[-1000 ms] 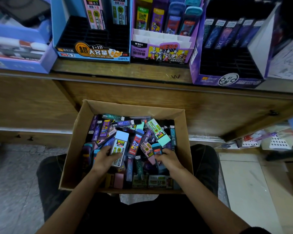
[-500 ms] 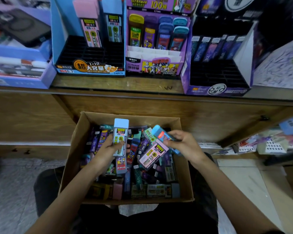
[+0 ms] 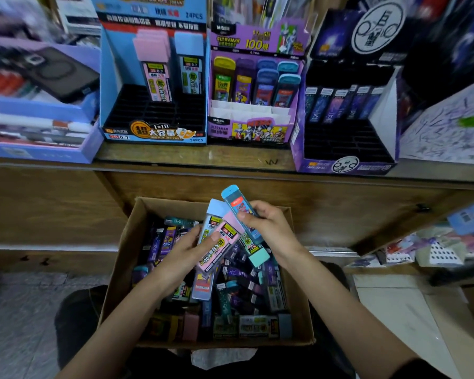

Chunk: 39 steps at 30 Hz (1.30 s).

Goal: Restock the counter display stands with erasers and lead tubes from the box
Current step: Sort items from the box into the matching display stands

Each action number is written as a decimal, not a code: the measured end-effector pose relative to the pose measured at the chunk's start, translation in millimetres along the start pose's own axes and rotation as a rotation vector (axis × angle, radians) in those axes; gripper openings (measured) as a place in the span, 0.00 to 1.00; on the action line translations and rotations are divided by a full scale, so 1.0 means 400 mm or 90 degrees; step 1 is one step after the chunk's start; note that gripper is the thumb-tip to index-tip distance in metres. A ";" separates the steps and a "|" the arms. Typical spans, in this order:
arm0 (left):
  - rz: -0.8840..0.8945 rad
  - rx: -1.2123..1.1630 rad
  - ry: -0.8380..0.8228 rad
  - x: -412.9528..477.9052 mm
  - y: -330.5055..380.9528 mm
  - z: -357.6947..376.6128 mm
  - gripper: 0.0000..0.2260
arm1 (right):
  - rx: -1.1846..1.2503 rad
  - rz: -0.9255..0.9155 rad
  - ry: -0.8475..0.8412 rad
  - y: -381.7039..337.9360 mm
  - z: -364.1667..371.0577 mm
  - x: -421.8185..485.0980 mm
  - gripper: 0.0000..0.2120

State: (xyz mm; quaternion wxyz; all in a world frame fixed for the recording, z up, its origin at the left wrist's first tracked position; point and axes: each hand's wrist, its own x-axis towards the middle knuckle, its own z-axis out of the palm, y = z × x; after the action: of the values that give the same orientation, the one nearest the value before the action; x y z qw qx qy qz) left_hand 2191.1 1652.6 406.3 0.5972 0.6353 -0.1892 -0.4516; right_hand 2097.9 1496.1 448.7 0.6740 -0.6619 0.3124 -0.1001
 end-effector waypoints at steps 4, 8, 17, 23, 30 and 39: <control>0.049 -0.020 0.067 -0.019 0.035 -0.017 0.17 | 0.008 -0.007 0.020 -0.036 0.008 0.000 0.07; 0.107 -0.015 0.100 -0.034 0.091 -0.044 0.14 | 0.015 -0.006 0.010 -0.079 -0.008 -0.012 0.08; 0.194 -0.054 0.133 -0.028 0.204 -0.042 0.16 | 0.149 -0.074 -0.055 -0.202 -0.064 -0.023 0.05; 0.236 -0.057 0.145 -0.004 0.276 -0.041 0.12 | -0.017 -0.241 0.093 -0.346 -0.120 0.030 0.08; 0.247 -0.090 0.158 0.007 0.297 -0.036 0.13 | -0.146 -0.384 0.184 -0.479 -0.197 0.130 0.14; 0.242 -0.084 0.162 0.005 0.300 -0.034 0.14 | -0.540 -0.439 0.294 -0.450 -0.211 0.208 0.14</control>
State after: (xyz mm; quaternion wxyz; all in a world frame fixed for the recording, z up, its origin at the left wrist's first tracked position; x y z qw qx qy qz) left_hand 2239.1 1633.0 515.6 0.7307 0.5999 -0.1988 -0.2582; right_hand 2166.7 1361.7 602.7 0.1937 -0.8978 0.2305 -0.3215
